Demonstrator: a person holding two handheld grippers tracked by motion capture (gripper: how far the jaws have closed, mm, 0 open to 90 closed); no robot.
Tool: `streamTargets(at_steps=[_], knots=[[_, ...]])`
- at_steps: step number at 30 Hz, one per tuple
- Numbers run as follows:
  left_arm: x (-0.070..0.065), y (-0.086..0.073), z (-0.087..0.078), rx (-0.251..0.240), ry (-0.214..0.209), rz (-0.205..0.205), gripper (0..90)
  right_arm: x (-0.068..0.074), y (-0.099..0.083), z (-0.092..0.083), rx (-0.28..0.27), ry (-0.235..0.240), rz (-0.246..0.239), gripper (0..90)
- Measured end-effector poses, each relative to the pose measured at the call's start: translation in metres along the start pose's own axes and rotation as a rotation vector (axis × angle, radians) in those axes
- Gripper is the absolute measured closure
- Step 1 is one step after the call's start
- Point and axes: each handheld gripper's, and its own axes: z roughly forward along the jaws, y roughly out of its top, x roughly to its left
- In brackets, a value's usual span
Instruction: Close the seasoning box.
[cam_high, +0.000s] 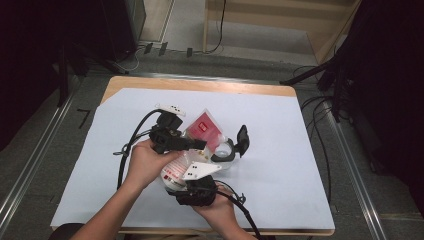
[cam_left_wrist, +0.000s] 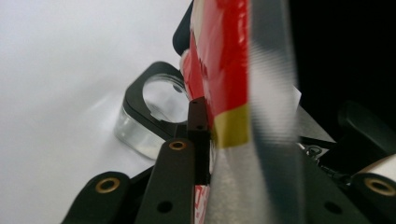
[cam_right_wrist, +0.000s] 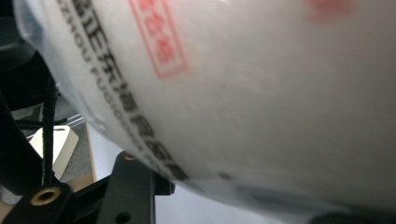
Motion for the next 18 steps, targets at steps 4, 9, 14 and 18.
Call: streamTargets(at_steps=[4, 9, 14, 18], knots=[[0.004, -0.001, 0.002, 0.011, -0.016, -0.025, 75.9, -0.001, 0.0, 0.001, 0.007, -0.004, 0.021, 57.2], [0.003, -0.002, 0.005, 0.028, -0.012, -0.024, 72.5, -0.004, -0.003, 0.002, 0.009, 0.026, 0.056, 58.2], [0.001, -0.001, 0.006, 0.05, 0.011, -0.028, 71.5, -0.01, -0.005, 0.001, -0.013, 0.07, 0.119, 59.1], [0.0, 0.001, 0.002, 0.078, 0.011, -0.035, 74.3, -0.011, -0.006, 0.0, -0.028, 0.09, 0.14, 59.8]])
